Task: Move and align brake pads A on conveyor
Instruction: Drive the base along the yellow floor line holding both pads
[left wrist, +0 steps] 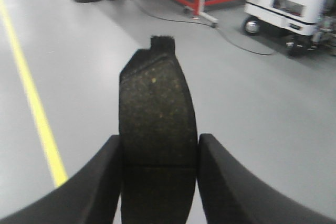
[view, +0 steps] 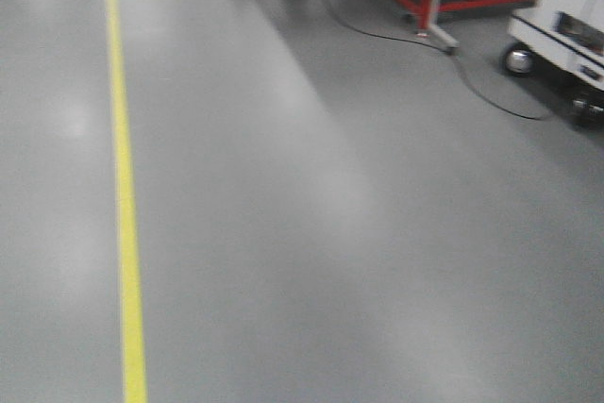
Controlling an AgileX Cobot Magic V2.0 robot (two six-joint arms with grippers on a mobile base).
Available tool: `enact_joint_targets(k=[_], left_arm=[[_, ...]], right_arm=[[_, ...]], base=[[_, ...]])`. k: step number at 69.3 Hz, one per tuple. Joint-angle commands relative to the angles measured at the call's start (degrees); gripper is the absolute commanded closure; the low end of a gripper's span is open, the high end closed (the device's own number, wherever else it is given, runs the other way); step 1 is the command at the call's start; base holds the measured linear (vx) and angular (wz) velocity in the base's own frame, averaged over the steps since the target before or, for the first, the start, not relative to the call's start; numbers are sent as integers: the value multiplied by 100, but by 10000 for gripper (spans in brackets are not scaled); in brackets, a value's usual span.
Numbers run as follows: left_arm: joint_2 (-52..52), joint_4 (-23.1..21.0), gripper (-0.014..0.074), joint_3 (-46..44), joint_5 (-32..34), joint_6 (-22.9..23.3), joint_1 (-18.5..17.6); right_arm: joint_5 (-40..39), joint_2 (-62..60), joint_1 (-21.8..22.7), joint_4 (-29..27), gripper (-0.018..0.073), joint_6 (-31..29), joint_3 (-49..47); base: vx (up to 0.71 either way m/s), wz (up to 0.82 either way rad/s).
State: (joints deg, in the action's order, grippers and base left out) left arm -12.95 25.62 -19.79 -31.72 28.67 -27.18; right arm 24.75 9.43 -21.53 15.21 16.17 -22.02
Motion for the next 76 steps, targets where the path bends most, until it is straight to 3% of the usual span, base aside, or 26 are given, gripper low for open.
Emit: enact_joint_targets(k=[1, 28, 76], left_arm=[[-46, 125, 603, -167, 497, 27, -15], [-26, 125, 603, -167, 497, 27, -15], [-26, 125, 603, -167, 498, 27, -15]], right_arm=[[-597, 66, 25, 124, 564, -48, -159], [-597, 66, 21, 124, 564, -48, -159], [-597, 66, 21, 124, 564, -48, -159]], base=[[-4, 79], [5, 54], [33, 17]])
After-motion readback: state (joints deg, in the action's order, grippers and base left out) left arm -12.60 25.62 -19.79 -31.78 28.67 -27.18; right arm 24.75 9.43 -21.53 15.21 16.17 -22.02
